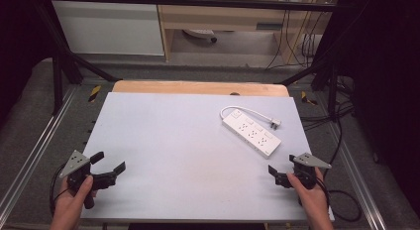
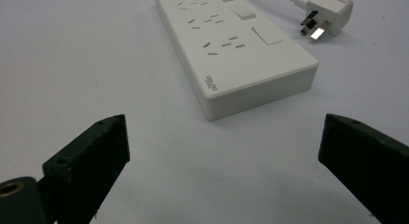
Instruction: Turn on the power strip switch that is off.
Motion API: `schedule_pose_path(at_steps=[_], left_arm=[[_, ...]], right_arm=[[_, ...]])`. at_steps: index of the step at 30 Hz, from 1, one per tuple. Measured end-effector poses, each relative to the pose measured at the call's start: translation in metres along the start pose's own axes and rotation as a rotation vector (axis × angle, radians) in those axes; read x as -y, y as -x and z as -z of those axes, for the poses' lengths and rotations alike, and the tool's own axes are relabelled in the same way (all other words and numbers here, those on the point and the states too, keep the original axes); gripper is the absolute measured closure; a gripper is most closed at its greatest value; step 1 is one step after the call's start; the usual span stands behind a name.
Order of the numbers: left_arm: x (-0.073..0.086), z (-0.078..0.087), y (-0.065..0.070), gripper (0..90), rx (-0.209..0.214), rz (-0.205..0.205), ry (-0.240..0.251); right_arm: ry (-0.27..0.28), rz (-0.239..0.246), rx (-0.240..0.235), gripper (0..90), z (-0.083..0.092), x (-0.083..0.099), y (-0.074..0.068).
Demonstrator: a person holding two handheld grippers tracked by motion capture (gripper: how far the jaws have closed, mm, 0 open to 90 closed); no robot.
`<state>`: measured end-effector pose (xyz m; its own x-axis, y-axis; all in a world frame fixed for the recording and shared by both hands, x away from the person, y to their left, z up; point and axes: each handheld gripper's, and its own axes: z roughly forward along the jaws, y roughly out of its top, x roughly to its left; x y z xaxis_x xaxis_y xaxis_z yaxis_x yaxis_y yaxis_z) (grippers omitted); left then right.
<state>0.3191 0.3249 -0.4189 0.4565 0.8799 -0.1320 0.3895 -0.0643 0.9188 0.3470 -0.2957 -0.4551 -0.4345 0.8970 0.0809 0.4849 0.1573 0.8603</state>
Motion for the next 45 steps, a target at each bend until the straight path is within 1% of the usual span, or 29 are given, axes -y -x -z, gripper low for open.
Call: schedule_pose_path(at_steps=[5, 10, 12, 20, 29, 34, 37, 39, 45], left_arm=[[0.000, 0.000, -0.001, 6.4, -0.002, 0.002, 0.000], [0.001, -0.002, 0.000, 6.4, -0.004, 0.005, -0.011], [0.001, -0.003, 0.001, 6.4, -0.001, 0.001, -0.006], [0.000, -0.002, 0.000, 6.3, 0.006, 0.004, -0.001], [0.000, -0.002, -0.001, 6.3, 0.008, 0.009, 0.012], [0.000, -0.001, -0.001, 6.3, 0.008, 0.004, 0.011], [0.000, -0.001, -0.001, 6.3, 0.008, 0.002, 0.011], [0.000, -0.002, -0.001, 6.3, 0.009, 0.002, 0.010], [0.000, -0.002, -0.001, 6.3, 0.010, 0.001, 0.009]], right_arm=[[-0.010, 0.009, 0.003, 3.9, -0.002, 0.000, 0.000], [-0.021, -0.004, 0.008, 3.5, -0.001, -0.001, 0.001], [-0.024, -0.009, 0.017, 3.5, 0.000, -0.002, 0.002], [-0.008, -0.035, 0.029, 3.3, 0.004, -0.003, 0.005], [-0.001, -0.038, 0.032, 3.3, 0.006, -0.005, 0.005], [0.004, -0.043, 0.034, 3.4, 0.007, -0.006, 0.005], [0.016, -0.037, 0.038, 3.8, 0.008, -0.006, 0.005], [0.027, -0.046, 0.041, 3.9, 0.010, -0.007, 0.005], [0.051, -0.050, 0.050, 4.2, 0.014, -0.010, 0.006]])
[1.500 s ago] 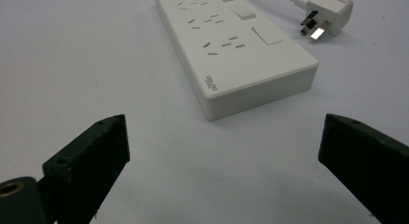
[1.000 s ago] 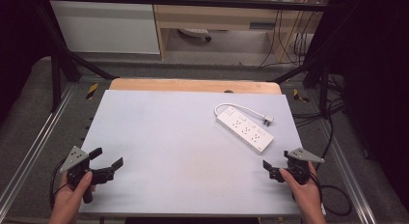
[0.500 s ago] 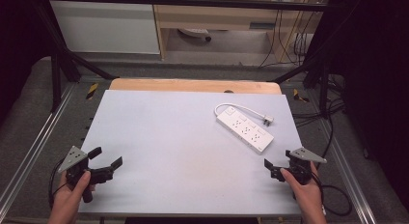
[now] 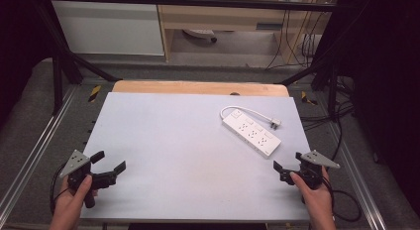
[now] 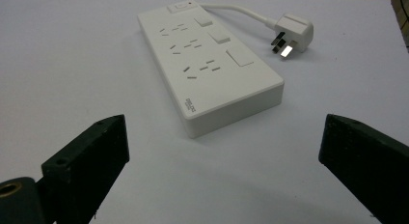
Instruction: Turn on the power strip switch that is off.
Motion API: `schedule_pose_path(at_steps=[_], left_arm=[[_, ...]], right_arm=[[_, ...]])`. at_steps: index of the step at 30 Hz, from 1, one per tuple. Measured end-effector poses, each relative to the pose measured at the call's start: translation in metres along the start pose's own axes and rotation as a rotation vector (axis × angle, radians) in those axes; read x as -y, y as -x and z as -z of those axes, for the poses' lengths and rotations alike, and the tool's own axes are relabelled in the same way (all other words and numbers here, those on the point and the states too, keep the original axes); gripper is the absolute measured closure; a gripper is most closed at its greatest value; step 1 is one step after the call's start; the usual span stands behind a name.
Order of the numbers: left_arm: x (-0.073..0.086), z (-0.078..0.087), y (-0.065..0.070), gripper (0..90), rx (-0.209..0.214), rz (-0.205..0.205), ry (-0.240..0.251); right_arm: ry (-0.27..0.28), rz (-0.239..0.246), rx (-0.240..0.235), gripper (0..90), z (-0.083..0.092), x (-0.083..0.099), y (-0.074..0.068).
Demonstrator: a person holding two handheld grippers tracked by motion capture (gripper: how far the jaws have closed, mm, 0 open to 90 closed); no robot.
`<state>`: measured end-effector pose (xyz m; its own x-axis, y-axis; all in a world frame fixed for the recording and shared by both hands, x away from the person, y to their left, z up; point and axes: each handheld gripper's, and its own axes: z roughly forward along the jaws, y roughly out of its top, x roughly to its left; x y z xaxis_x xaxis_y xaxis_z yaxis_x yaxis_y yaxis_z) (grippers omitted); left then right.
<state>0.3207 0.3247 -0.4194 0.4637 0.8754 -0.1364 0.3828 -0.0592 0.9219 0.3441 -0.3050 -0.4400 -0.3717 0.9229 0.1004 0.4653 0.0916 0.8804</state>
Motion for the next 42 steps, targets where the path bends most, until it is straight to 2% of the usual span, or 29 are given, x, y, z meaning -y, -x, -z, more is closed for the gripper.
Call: schedule_pose_path(at_steps=[20, 29, 42], left_arm=[[-0.001, 0.000, 0.000, 6.1, 0.001, -0.003, 0.009], [0.000, 0.001, 0.000, 6.0, -0.001, -0.001, 0.009], [0.000, 0.000, 0.000, 5.7, 0.002, -0.011, 0.004]], right_arm=[[0.092, -0.033, 0.015, 4.9, 0.009, -0.009, 0.000], [0.103, -0.018, 0.009, 5.2, 0.011, -0.014, -0.005], [0.104, -0.005, 0.000, 4.3, 0.005, -0.020, -0.009]])
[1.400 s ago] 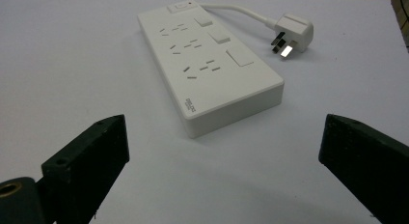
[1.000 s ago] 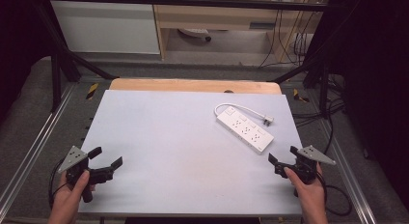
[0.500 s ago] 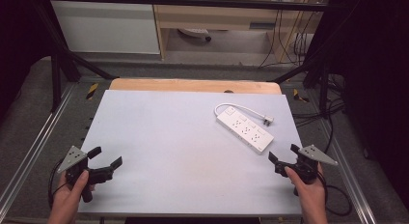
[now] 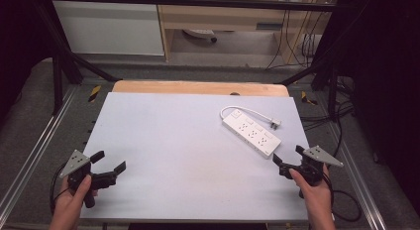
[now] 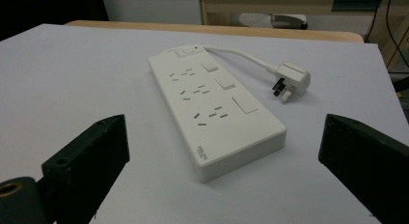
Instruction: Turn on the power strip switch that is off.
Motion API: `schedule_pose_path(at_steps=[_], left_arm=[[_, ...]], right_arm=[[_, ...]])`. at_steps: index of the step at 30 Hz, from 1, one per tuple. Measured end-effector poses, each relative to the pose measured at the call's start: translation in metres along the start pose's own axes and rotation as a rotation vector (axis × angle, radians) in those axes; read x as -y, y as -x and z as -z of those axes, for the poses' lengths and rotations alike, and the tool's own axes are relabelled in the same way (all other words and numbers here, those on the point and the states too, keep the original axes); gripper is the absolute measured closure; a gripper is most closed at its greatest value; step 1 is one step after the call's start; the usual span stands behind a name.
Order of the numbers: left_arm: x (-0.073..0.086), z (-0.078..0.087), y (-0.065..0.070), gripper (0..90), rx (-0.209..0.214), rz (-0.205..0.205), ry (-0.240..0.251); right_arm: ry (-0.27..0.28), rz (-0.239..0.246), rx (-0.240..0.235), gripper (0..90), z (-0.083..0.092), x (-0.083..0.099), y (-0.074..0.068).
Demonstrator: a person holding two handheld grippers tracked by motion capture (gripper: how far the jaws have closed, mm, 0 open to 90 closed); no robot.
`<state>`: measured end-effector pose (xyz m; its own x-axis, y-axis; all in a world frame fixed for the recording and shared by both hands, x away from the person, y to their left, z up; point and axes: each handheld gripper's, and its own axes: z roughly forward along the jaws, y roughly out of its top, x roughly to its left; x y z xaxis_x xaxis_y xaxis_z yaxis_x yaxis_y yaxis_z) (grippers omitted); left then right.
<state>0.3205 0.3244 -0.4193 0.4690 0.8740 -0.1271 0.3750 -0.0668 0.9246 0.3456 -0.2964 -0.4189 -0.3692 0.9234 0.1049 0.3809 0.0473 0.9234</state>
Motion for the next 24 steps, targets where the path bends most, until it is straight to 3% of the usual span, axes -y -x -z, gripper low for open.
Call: schedule_pose_path(at_steps=[15, 24], left_arm=[[0.000, 0.000, 0.000, 5.7, -0.001, 0.002, -0.006], [0.001, 0.000, 0.000, 5.7, 0.000, 0.003, -0.010]], right_arm=[[-0.011, 0.013, 0.022, 4.7, -0.019, -0.023, 0.011], [0.004, -0.018, 0.043, 7.7, -0.030, -0.036, 0.023]])
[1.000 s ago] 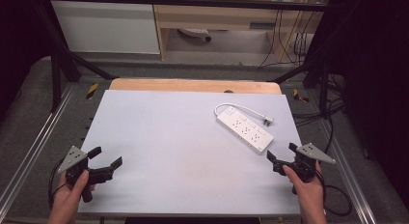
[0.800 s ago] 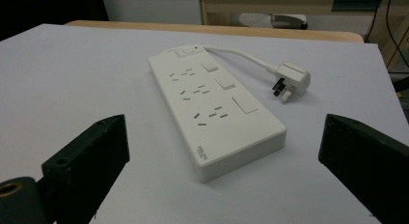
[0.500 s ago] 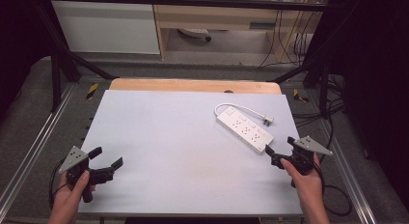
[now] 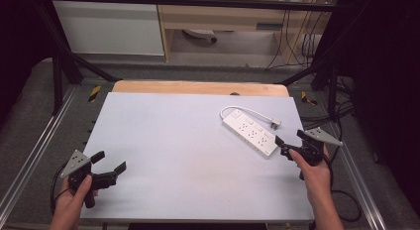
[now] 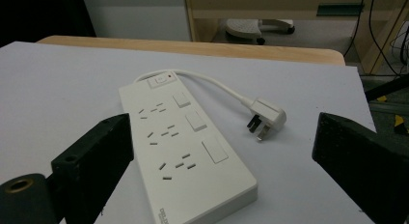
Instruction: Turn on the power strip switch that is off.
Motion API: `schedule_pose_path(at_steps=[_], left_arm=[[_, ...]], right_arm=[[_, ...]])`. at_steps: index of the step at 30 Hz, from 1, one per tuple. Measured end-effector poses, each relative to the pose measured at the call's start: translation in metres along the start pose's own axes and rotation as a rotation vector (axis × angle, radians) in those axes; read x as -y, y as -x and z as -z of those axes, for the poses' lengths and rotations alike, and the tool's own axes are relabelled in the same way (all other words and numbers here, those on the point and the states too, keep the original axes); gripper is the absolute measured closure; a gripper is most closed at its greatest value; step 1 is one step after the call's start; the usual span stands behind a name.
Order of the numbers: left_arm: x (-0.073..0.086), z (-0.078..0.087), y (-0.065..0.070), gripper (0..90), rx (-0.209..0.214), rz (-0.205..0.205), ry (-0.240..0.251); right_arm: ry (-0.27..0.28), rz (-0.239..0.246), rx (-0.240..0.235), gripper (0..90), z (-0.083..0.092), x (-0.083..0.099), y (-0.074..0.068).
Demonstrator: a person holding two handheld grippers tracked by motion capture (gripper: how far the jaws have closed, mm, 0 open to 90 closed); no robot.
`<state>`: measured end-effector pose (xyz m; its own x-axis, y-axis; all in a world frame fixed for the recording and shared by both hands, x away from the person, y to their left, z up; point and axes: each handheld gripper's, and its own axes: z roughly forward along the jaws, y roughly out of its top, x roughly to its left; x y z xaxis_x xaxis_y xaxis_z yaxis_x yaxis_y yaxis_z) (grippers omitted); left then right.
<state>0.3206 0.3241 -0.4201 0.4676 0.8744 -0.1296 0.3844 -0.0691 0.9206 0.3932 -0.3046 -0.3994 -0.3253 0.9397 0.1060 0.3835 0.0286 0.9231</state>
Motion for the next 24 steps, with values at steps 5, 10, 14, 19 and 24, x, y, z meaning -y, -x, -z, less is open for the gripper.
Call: schedule_pose_path(at_steps=[5, 10, 14, 19, 24], left_arm=[[0.000, 0.000, 0.000, 5.7, 0.001, -0.001, 0.000], [0.000, -0.001, 0.000, 5.7, 0.002, 0.001, 0.000], [0.000, -0.001, 0.000, 5.7, 0.003, 0.001, -0.001], [0.001, -0.001, 0.000, 5.7, 0.005, 0.000, 0.000], [0.001, -0.001, -0.001, 5.7, 0.003, 0.005, -0.004]], right_arm=[[0.006, -0.007, 0.012, 9.0, -0.006, -0.006, 0.006], [0.010, -0.026, 0.032, 11.3, -0.011, -0.009, 0.012], [0.009, -0.049, 0.034, 15.8, -0.017, -0.008, 0.017], [0.015, -0.052, 0.051, 20.2, -0.026, -0.006, 0.020], [0.027, -0.052, 0.070, 28.3, -0.032, -0.006, 0.023]])
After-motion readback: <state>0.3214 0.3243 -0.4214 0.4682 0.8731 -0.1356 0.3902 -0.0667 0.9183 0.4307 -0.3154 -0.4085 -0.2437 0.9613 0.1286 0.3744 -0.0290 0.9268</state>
